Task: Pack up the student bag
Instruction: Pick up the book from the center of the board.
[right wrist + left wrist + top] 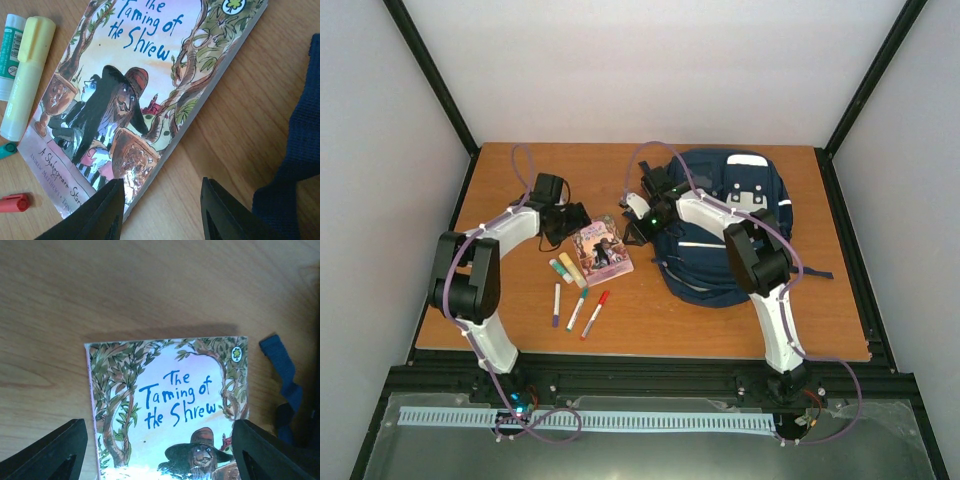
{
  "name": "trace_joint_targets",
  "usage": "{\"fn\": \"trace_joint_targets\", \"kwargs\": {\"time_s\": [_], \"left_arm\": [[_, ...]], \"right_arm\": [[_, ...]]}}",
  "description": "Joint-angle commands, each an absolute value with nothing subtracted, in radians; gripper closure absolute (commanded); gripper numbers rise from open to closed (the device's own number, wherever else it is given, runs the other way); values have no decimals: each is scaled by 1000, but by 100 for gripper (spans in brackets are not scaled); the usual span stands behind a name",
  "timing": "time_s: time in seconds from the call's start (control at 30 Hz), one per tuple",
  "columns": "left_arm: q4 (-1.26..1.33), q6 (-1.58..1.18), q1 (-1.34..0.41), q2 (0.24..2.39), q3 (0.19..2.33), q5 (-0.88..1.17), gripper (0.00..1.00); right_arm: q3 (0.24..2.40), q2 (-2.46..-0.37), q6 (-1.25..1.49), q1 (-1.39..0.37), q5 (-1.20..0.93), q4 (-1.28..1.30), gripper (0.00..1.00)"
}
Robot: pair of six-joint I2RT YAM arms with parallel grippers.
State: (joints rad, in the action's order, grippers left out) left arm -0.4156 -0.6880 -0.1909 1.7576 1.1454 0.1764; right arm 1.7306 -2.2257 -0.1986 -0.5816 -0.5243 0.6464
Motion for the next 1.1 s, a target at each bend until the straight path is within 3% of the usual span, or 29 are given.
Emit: {"fn": "trace_joint_targets", "kwargs": {"time_s": [0.0,0.27,0.73,1.07], "left_arm": [[-360,-719,-186,1782,1135,219,19],[-388,-733,-183,1799,1121,236,20],[-451,-783,-183,1825,1102,226,21],[-452,-783,-180,1811,1072,231,22]], "right_arm": [[1759,-2255,-183,-591,-551,664,57],[1793,-2332,-159,-591,-584,679,58],[1788,-2388,-151,-596,-399,721,66],[1796,-2191,-148,-600,-490,703,66]]}}
